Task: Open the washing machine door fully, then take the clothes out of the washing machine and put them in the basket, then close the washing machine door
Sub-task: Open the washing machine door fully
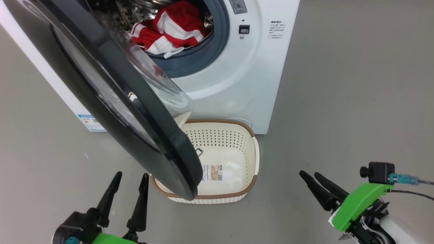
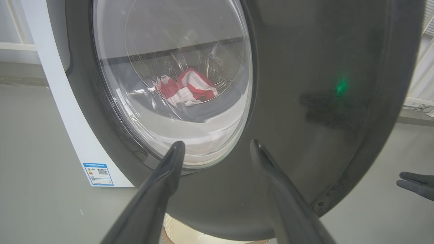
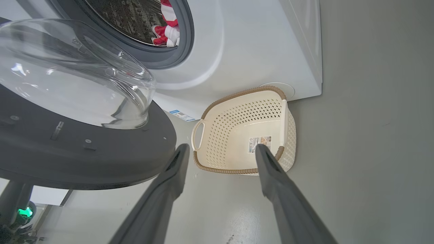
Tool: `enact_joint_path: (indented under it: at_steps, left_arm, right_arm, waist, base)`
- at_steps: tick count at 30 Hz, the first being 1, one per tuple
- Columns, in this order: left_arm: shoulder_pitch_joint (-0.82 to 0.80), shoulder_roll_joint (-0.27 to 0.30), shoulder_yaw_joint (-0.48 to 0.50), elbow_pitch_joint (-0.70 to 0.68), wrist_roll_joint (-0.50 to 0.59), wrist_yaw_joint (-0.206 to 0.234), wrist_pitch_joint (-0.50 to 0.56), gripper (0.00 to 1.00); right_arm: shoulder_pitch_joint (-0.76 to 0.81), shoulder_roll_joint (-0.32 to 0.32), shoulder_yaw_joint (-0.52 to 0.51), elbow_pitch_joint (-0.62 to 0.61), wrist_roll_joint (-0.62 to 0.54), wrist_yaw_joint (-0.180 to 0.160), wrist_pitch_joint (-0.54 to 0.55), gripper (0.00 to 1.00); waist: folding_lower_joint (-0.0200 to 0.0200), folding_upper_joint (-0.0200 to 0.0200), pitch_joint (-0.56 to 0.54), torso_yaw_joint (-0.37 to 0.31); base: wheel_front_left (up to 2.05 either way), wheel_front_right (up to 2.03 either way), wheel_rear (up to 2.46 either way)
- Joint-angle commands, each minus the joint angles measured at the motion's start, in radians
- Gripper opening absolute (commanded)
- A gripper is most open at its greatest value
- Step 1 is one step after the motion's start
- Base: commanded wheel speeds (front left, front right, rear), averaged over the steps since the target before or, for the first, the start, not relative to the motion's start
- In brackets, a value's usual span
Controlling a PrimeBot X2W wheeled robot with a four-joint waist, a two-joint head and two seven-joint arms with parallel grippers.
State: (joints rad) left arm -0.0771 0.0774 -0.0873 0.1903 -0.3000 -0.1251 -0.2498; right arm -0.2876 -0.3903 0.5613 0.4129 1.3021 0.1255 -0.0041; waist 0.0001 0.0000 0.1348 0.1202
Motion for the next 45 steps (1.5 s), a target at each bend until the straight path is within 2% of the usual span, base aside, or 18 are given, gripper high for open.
enact_joint_path:
  at_steps: [1, 6, 9, 14, 16, 22, 24, 29, 37, 45]
  left_arm:
    - [-0.001, 0.018, 0.037, -0.02, 0.007, -0.006, -0.012, 1.0]
    - [0.001, 0.019, 0.041, -0.018, 0.007, -0.006, -0.012, 1.0]
    - [0.0, 0.019, 0.043, -0.016, 0.006, -0.006, -0.012, 1.0]
    - [0.0, 0.019, 0.051, -0.016, 0.006, -0.006, -0.012, 1.0]
    - [0.0, 0.019, 0.055, -0.016, 0.006, -0.006, -0.012, 1.0]
    - [-0.004, 0.019, 0.06, -0.02, 0.006, -0.006, -0.012, 1.0]
    - [-0.005, 0.018, 0.062, -0.024, 0.007, -0.006, -0.012, 1.0]
    - [-0.007, 0.018, 0.061, -0.027, 0.008, -0.006, -0.012, 1.0]
    - [-0.008, 0.015, 0.064, -0.031, 0.008, -0.006, -0.012, 1.0]
    - [-0.007, 0.012, 0.062, -0.031, 0.005, -0.006, -0.012, 1.0]
  right_arm:
    - [0.014, -0.021, 0.012, -0.017, -0.01, 0.005, -0.015, 1.0]
    - [0.023, -0.043, 0.052, 0.013, -0.056, 0.005, -0.11, 1.0]
    - [0.018, -0.054, 0.083, 0.047, -0.121, 0.005, -0.187, 1.0]
    - [0.011, -0.038, 0.074, 0.103, -0.227, 0.005, -0.253, 1.0]
    - [0.01, -0.026, 0.028, 0.112, -0.293, 0.005, -0.256, 1.0]
    - [0.08, 0.052, -0.185, 0.029, -0.554, 0.005, -0.257, 1.0]
    - [0.124, 0.097, -0.284, -0.028, -0.679, 0.005, -0.257, 1.0]
    - [0.195, 0.186, -0.442, -0.133, -0.831, 0.005, -0.257, 1.0]
    - [0.293, 0.274, -0.557, -0.195, -0.942, 0.005, -0.258, 1.0]
    - [0.325, 0.3, -0.579, -0.189, -0.984, 0.005, -0.258, 1.0]
  waist:
    - [0.0, 0.0, -0.002, -0.004]
    - [0.0, 0.0, -0.002, -0.01]
    - [0.0, 0.0, -0.001, -0.012]
    - [0.0, 0.0, 0.001, -0.017]
    - [0.0, 0.0, 0.003, -0.019]
    - [0.0, 0.0, 0.006, -0.021]
    - [0.0, 0.0, 0.007, -0.021]
    - [0.0, 0.0, 0.007, -0.016]
    - [0.0, 0.0, 0.008, -0.009]
    - [0.0, 0.0, 0.007, -0.013]
  base:
    - [0.0, 0.0, 0.0]
    - [0.0, 0.0, 0.0]
    - [0.0, 0.0, 0.0]
    - [0.0, 0.0, 0.0]
    - [0.0, 0.0, 0.0]
    - [0.0, 0.0, 0.0]
    - [0.0, 0.0, 0.0]
    - [0.0, 0.0, 0.0]
    - [0.0, 0.0, 0.0]
    - [0.0, 0.0, 0.0]
